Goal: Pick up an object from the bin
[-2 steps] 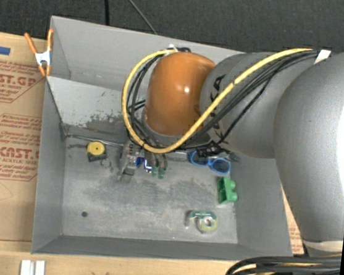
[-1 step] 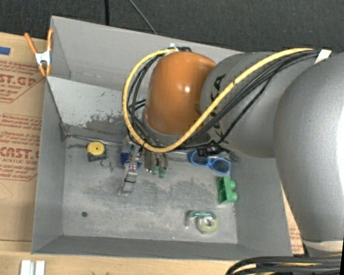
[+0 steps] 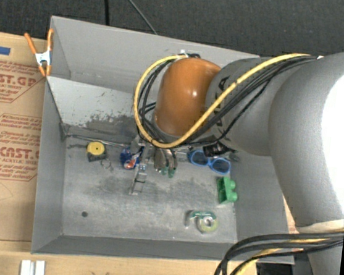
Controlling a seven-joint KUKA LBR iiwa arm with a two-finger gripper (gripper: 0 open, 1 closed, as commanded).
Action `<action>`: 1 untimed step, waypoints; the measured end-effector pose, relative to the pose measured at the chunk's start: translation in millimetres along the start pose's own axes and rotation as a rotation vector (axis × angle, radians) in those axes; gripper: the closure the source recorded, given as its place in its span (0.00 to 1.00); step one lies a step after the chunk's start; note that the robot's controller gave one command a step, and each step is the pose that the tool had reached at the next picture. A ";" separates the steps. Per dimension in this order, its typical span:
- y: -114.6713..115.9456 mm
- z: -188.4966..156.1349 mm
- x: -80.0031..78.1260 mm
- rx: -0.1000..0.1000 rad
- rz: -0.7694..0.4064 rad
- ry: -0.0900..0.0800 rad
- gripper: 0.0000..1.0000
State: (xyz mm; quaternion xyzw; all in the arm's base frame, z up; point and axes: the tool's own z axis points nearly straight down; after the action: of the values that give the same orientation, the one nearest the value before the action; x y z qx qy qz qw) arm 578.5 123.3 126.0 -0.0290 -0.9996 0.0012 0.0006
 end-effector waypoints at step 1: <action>-21.0 44.2 -13.1 -0.005 0.051 -0.006 0.00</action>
Offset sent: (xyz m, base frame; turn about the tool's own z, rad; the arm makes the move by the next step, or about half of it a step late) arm 0.0105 -0.0224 -0.0433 0.0502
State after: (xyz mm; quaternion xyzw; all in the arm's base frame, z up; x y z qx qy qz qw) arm 590.3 101.5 81.8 -0.0545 -0.9985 -0.0012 -0.0026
